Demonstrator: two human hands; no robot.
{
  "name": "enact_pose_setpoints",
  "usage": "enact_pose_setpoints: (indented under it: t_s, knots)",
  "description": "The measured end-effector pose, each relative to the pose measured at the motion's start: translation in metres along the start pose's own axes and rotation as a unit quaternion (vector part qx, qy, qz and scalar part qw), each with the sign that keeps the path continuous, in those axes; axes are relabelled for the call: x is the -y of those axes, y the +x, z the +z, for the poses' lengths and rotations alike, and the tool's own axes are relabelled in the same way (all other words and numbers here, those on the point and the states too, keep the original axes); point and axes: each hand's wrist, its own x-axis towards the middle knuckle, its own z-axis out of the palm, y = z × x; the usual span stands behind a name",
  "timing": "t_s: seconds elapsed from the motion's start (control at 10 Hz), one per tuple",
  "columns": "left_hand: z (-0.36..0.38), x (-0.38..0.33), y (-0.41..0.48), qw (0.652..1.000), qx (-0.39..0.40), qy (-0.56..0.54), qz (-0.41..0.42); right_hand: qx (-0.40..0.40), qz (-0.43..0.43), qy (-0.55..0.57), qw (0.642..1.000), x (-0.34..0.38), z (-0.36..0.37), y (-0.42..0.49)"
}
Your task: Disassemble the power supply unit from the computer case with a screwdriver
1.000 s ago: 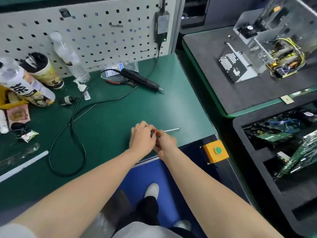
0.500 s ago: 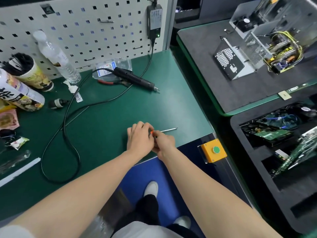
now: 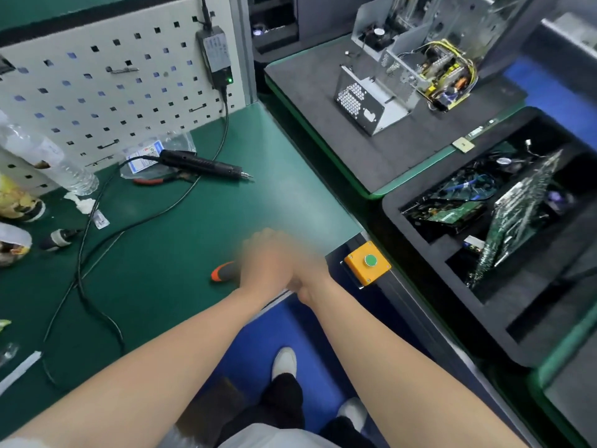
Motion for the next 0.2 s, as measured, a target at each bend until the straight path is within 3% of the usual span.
enact_pose_setpoints:
  t_s: [0.2]
  knots:
    - [0.022, -0.042, -0.024, 0.989, 0.062, -0.132, 0.023, 0.003, -0.056, 0.01, 0.998, -0.008, -0.064, -0.029]
